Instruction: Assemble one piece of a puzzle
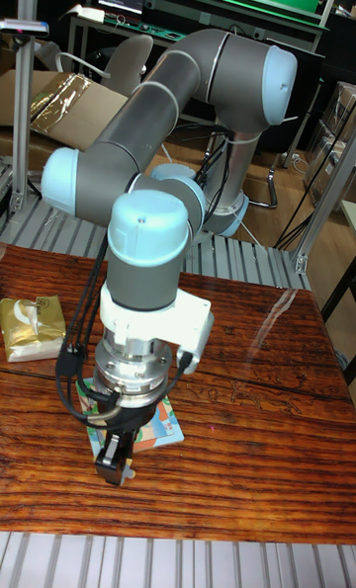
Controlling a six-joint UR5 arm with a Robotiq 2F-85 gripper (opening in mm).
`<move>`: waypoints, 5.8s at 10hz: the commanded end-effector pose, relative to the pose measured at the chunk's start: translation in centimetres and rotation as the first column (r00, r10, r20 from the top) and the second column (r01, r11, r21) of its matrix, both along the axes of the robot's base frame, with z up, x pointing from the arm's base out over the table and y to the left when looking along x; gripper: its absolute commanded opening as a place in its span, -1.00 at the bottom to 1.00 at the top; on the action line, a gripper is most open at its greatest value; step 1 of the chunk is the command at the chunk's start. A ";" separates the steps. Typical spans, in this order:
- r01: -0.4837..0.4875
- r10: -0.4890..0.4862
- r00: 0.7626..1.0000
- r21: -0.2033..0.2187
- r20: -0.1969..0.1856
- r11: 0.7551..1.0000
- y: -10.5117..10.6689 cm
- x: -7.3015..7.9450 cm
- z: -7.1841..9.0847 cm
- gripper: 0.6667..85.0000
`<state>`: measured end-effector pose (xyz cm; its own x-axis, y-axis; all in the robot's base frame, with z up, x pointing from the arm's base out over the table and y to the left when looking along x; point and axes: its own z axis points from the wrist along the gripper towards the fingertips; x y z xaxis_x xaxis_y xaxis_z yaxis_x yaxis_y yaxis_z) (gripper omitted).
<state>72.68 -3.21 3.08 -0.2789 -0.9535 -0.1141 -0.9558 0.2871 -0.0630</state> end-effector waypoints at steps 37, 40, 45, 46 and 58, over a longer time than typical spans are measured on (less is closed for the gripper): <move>0.341 -0.336 0.939 -0.076 0.071 0.937 -5.6 0.5 1.1 -0.32; 0.340 -0.335 0.939 -0.078 0.071 0.937 -5.6 0.5 1.0 -0.33; 0.338 -0.333 0.941 -0.072 0.067 0.939 -5.6 0.4 0.9 -0.34; 0.335 -0.330 0.942 -0.074 0.064 0.939 -5.5 0.4 0.9 -0.34; 0.284 -0.280 0.958 -0.080 0.052 0.956 -6.1 -0.6 0.3 -0.23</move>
